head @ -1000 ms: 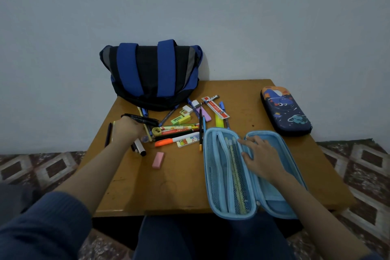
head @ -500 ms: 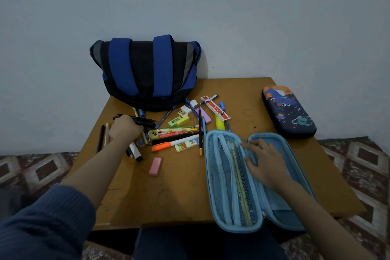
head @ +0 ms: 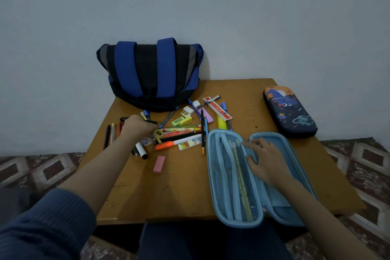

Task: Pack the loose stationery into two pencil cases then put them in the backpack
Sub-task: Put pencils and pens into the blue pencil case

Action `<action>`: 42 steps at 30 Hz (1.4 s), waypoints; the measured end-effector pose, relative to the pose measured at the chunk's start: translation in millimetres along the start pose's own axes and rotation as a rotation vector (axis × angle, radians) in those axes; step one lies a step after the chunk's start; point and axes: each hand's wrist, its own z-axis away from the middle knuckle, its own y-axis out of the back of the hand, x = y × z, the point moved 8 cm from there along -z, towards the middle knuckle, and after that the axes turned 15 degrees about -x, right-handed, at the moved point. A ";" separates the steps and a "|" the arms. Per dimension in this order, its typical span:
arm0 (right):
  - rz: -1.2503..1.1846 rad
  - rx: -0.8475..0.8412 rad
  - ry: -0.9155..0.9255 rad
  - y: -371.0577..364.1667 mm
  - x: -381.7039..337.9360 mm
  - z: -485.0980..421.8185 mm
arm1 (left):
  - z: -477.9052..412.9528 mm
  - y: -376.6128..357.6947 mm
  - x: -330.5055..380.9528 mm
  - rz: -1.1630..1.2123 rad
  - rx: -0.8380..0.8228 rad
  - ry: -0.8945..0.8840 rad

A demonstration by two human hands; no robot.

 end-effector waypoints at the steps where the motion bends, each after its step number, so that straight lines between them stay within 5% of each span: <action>1: -0.002 0.001 0.001 0.2 -0.3 0.4 | 0.7 -2.4 0.7 0.054 -0.037 0.003; 8: 0.022 -0.012 -0.011 1.4 -2.4 1.7 | 31.2 -41.2 -1.8 0.354 -0.377 0.177; 21: -0.011 0.009 0.009 4.2 -5.0 5.6 | 78.6 -90.9 -6.9 0.578 -0.622 0.155; 32: -0.014 -0.004 0.000 4.4 -5.4 6.5 | 129.0 -102.4 49.9 0.344 -0.160 -0.349; 42: 0.006 -0.020 -0.009 4.1 -5.4 6.3 | 131.0 -133.1 66.7 0.074 -0.241 -0.299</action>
